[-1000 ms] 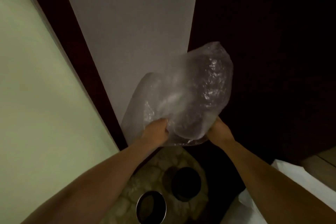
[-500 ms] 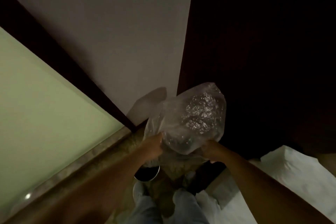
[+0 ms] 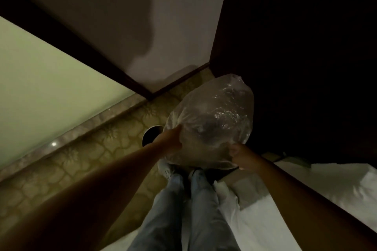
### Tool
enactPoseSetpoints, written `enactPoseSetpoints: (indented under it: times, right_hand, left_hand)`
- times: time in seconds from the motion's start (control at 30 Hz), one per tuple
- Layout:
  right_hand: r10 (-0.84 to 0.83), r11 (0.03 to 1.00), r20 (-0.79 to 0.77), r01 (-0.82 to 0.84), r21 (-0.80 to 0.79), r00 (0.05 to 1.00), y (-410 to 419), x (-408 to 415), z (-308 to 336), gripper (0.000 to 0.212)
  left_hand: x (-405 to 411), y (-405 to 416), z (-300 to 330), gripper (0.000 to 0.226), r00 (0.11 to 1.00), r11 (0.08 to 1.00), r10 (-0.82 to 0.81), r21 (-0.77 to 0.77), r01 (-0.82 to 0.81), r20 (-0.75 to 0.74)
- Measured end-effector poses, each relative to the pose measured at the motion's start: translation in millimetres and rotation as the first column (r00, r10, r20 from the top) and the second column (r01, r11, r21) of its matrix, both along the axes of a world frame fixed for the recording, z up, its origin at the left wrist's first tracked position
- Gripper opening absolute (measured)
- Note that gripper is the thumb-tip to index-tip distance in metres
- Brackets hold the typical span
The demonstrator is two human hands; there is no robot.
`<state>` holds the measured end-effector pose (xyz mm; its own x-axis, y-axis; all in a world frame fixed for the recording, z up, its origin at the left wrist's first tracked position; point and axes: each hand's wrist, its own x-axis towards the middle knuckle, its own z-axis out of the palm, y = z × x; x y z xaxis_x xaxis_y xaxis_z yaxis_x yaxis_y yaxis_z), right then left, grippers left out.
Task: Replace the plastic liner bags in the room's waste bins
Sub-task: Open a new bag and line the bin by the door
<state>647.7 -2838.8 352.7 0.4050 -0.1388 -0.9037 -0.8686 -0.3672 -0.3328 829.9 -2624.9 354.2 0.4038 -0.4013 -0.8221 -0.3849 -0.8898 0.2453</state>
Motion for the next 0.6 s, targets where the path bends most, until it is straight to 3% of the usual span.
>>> enactPoseSetpoints:
  times: [0.17, 0.4, 0.5, 0.6]
  right_hand:
    - [-0.083, 0.995, -0.064, 0.085, 0.043, 0.995, 13, -15, -58, 0.028]
    - [-0.165, 0.983, -0.112, 0.174, 0.067, 0.980, 9, -29, -112, 0.026]
    - [-0.225, 0.974, -0.071, 0.226, -0.002, 0.972, -1, -30, -124, 0.022]
    - [-0.186, 0.965, -0.002, 0.182, -0.188, 0.983, -16, -29, -132, 0.046]
  left_hand:
    - [-8, 3, -59, 0.082, 0.996, 0.995, -0.090, 0.036, 0.091, -0.023]
    - [-5, -15, -103, 0.093, 0.996, 0.997, -0.080, -0.013, 0.080, -0.042]
    - [2, -23, -114, 0.093, 0.998, 0.998, -0.058, -0.033, 0.057, -0.022]
    - [8, -34, -124, 0.091, 0.995, 0.996, -0.054, -0.064, 0.060, 0.083]
